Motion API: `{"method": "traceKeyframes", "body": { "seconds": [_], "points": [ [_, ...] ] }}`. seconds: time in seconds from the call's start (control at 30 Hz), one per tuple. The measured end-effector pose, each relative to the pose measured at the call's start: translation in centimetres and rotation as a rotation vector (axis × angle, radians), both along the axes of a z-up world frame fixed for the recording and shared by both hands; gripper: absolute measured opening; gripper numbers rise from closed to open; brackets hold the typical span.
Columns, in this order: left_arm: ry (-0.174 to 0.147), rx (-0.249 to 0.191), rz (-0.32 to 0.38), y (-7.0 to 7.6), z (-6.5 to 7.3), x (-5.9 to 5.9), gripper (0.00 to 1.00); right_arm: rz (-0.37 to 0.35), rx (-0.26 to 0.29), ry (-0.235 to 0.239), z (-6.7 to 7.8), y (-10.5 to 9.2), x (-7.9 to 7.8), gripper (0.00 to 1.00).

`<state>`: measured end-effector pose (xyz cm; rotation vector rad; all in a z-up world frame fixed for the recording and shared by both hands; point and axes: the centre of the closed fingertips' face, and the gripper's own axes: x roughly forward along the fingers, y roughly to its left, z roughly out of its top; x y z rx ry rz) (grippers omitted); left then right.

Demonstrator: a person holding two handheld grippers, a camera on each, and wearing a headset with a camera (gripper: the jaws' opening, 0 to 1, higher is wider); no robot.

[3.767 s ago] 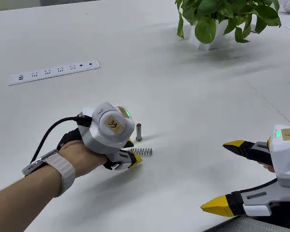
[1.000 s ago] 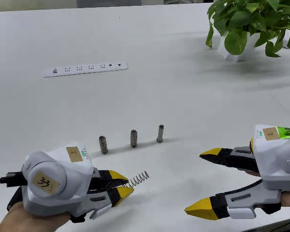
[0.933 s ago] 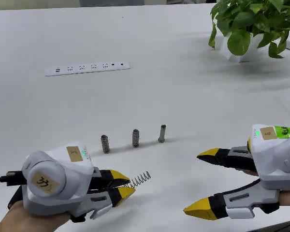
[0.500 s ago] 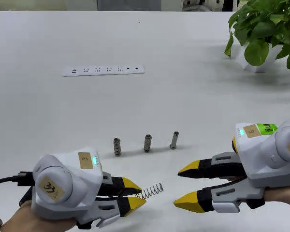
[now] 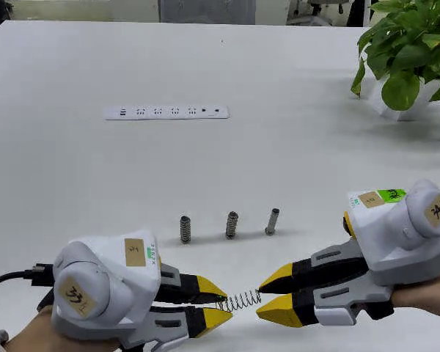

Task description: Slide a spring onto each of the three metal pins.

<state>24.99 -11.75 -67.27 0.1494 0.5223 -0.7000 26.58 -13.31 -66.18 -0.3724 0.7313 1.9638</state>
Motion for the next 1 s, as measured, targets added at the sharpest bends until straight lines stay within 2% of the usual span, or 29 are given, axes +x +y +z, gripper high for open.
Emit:
{"method": "traceKeyframes", "body": {
  "seconds": [0.17, 0.33, 0.67, 0.73, 1.0],
  "points": [
    [-0.007, -0.015, -0.004, -0.3, 0.1, 0.1, 0.10, 0.005, 0.005, -0.009, -0.1, 0.1, 0.1, 0.12],
    [-0.001, -0.017, -0.002, -0.4, 0.0, 0.0, 0.10, 0.011, 0.002, -0.017, -0.1, 0.0, -0.1, 0.12],
    [0.049, -0.001, 0.014, -0.8, -0.7, 0.3, 0.09, 0.035, 0.010, -0.078, 0.5, 0.4, -0.4, 0.12],
    [0.063, -0.010, 0.018, -1.1, -0.7, 0.4, 0.09, 0.040, 0.014, -0.085, 0.8, 0.5, -0.5, 0.12],
    [0.074, -0.012, 0.017, -1.0, -1.3, 0.3, 0.09, 0.066, 0.013, -0.117, 1.0, 0.6, -0.6, 0.12]
  ]
}}
